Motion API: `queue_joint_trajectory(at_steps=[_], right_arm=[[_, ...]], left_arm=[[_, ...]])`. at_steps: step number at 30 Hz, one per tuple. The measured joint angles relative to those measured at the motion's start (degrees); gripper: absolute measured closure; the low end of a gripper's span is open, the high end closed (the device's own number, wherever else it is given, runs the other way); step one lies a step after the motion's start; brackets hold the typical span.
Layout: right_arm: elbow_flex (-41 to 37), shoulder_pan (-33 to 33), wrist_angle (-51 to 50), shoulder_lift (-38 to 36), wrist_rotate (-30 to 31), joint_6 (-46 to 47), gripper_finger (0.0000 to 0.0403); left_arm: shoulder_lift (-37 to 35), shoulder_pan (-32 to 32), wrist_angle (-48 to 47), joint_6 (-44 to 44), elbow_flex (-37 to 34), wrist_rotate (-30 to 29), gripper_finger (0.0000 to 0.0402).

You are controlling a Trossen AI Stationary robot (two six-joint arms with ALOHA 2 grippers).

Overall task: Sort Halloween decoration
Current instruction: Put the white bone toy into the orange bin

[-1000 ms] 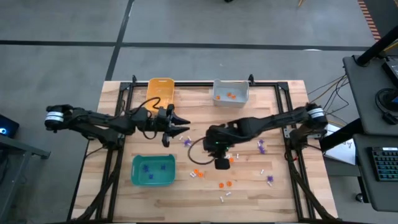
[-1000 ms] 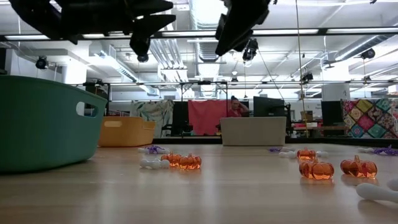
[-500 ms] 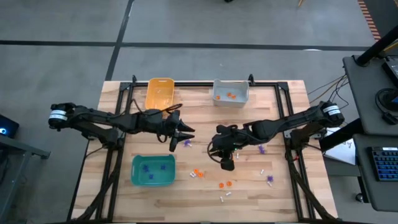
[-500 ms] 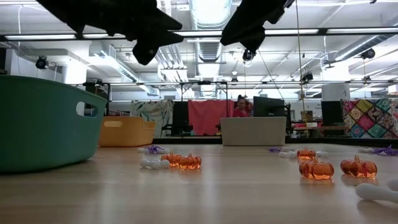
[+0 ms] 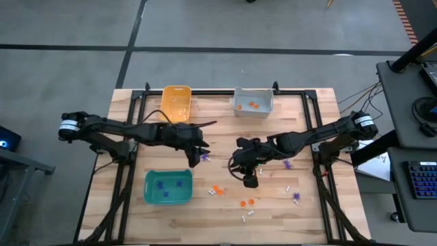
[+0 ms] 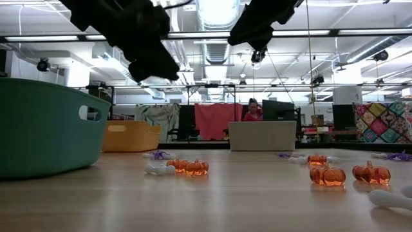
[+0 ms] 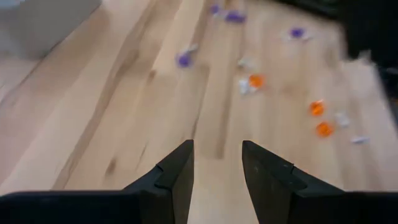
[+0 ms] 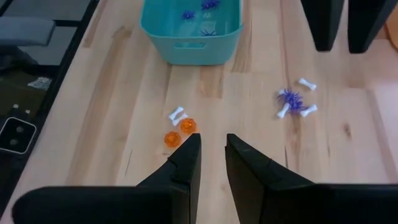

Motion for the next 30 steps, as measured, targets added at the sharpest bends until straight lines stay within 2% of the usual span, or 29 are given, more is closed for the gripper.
queue_joint_trajectory(at_steps=[11, 20, 30], right_arm=[[0.02, 0.00, -0.22, 0.27, -0.07, 0.54, 0.0339], [0.00, 0.00, -0.18, 0.31, -0.07, -1.97, 0.0339], [-0.13, 0.00, 0.10, 0.50, -0.04, -3.71, 0.0339]], left_arm=[[12.38, 0.02, -22.23, -6.23, 9.28, -4.68, 0.0283], [19.24, 0.24, -24.33, -8.00, 11.94, -7.19, 0.0283], [21.66, 0.87, -24.66, -10.26, 11.92, -10.91, 0.0283]])
